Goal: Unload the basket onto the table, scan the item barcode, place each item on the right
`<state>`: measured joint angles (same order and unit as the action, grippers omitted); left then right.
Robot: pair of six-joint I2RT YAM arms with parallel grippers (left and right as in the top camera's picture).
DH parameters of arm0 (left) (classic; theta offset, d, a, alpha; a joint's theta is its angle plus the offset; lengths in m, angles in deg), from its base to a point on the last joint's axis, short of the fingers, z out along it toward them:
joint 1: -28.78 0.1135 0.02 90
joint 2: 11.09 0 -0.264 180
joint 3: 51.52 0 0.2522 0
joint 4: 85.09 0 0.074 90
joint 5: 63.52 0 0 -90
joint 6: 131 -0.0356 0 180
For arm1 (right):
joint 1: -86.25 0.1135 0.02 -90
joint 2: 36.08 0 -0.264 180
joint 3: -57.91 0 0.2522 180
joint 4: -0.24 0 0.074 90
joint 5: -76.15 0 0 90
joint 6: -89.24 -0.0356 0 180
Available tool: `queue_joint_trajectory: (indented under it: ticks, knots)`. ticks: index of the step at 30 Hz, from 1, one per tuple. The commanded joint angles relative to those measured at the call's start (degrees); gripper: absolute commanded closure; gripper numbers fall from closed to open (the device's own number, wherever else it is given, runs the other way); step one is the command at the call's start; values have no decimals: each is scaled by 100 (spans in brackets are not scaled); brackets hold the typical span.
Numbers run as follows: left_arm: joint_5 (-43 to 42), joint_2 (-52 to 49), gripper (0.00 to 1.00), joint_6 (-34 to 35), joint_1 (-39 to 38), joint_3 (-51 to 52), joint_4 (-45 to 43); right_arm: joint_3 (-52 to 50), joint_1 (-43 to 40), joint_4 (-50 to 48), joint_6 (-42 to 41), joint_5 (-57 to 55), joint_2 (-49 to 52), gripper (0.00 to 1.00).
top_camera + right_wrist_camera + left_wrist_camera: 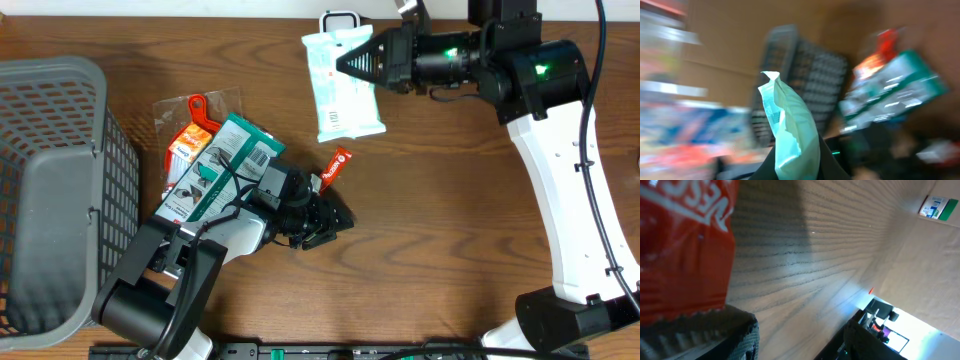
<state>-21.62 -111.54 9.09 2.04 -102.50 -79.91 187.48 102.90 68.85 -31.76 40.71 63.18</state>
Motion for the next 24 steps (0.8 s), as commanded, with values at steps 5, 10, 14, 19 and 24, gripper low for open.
queue_joint_trajectory:
  ticks: [5, 10, 14, 19, 24]
  knots:
    - [1128, -361, 44, -160, -24, 293, 157, 55, 258, 168, 2664, -3971, -127, 99]
    - [1128, -361, 44, -160, -24, 293, 72, 52, 538, -129, 3585, -5051, 48, 99]
    - [1154, -361, 43, -160, -24, 293, 72, 52, 575, -682, 3766, -5442, 334, 99]
    - [1172, -361, 43, -162, -24, 293, 72, 55, 577, -1239, 4253, -6522, 955, 99]
    - [1261, -361, 43, -162, -24, 293, 72, 55, 634, -1904, 4688, -7530, 1484, 99]
